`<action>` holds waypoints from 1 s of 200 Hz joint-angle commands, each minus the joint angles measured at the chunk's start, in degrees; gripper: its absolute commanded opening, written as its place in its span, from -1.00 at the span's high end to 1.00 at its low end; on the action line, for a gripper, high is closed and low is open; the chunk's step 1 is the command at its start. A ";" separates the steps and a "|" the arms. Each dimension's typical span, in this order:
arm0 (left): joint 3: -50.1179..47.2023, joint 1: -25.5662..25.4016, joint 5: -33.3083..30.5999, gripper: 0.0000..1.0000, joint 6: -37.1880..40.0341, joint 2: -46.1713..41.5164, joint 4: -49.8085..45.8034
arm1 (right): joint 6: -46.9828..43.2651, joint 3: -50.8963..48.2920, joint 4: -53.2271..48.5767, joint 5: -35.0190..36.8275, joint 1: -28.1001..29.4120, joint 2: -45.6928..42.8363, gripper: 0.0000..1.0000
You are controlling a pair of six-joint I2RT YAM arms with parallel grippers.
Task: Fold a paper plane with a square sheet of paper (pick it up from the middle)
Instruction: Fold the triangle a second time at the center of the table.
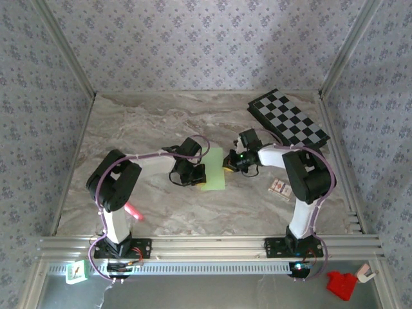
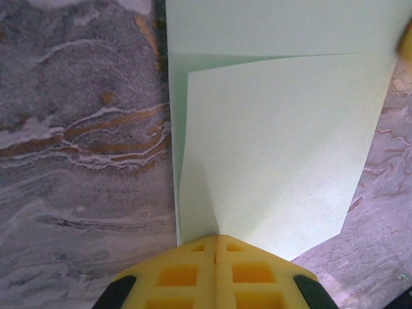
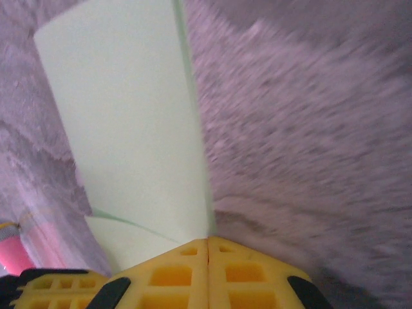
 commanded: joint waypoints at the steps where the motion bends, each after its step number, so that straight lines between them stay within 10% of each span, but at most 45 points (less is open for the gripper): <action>1: -1.65 0.15 -5.52 1.00 0.25 3.90 -10.39 | -1.74 1.07 -4.33 8.16 -2.41 -1.78 0.86; 43: 0.76 0.14 -3.93 1.00 0.23 3.89 -10.03 | 2.04 -1.99 -2.75 6.21 1.81 -9.89 0.86; 200: 8.81 0.00 1.62 0.92 1.87 1.05 -3.41 | 3.96 -0.73 -4.84 6.38 6.59 2.72 0.87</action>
